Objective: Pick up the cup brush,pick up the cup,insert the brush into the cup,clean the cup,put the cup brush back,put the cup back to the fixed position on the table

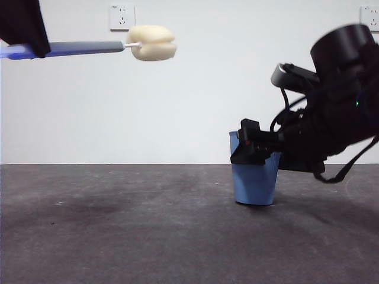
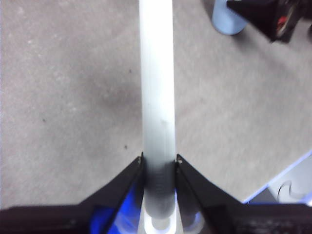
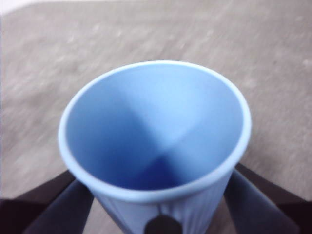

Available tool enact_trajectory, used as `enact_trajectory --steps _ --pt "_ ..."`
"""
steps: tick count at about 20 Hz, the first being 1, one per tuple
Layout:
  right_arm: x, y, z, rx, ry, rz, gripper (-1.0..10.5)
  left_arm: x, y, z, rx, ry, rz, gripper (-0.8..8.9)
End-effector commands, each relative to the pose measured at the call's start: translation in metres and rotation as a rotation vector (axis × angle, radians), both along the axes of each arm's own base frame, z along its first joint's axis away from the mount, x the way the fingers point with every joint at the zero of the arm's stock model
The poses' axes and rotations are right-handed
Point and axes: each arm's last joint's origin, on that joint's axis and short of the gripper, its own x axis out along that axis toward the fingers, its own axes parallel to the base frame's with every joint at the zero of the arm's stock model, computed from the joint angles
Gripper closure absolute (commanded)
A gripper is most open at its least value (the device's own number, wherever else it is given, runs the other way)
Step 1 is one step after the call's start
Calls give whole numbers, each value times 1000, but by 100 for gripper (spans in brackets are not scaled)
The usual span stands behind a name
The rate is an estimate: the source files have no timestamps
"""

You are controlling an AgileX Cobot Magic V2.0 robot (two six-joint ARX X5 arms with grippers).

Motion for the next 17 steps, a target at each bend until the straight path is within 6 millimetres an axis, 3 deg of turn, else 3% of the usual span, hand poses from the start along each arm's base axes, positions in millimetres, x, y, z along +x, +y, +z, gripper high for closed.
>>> enact_trajectory --steps 1,9,13,17 --pt "-10 2 20 -72 -25 41 960 -1 0 -2 64 -1 -70 822" --pt "-47 6 74 -572 212 137 960 7 -5 -16 235 31 -270 822" --pt "-61 18 85 -879 212 202 960 8 -8 -28 291 132 -435 822" --pt "-75 30 86 -1065 159 315 960 5 -17 -31 254 164 -506 822"
